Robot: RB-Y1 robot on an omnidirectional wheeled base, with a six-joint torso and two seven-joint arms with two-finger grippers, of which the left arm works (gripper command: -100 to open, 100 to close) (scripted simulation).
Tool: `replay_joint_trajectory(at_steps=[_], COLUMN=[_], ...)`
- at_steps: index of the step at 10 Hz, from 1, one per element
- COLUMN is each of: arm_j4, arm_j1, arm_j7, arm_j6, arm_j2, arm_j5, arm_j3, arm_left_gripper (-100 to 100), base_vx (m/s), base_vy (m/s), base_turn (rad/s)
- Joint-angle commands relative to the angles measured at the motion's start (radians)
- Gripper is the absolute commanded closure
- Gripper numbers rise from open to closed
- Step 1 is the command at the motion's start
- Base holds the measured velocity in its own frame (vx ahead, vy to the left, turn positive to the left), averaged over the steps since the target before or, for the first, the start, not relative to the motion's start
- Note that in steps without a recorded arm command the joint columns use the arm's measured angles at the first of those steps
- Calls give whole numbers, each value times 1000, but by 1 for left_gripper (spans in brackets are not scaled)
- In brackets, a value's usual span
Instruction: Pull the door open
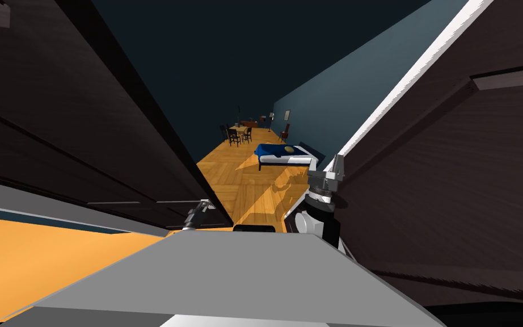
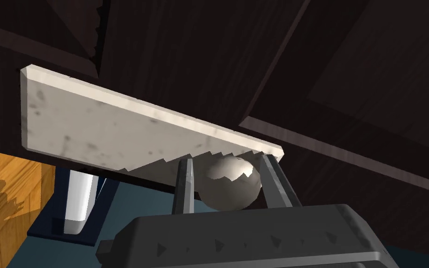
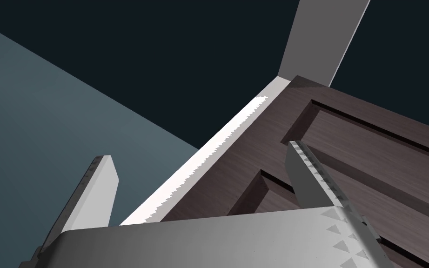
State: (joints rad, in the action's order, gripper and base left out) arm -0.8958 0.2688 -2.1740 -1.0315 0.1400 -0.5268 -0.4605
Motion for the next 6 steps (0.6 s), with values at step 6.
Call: replay_joint_trajectory(at_steps=[6], arm_j4=[-8], arm_j1=[-6], arm_j7=[168], arm_j6=[15], arm_j2=[0], arm_j5=[39], arm_j3=[14], arm_left_gripper=[100], base_vx=[-36], base_vy=[13], base_turn=[-50])
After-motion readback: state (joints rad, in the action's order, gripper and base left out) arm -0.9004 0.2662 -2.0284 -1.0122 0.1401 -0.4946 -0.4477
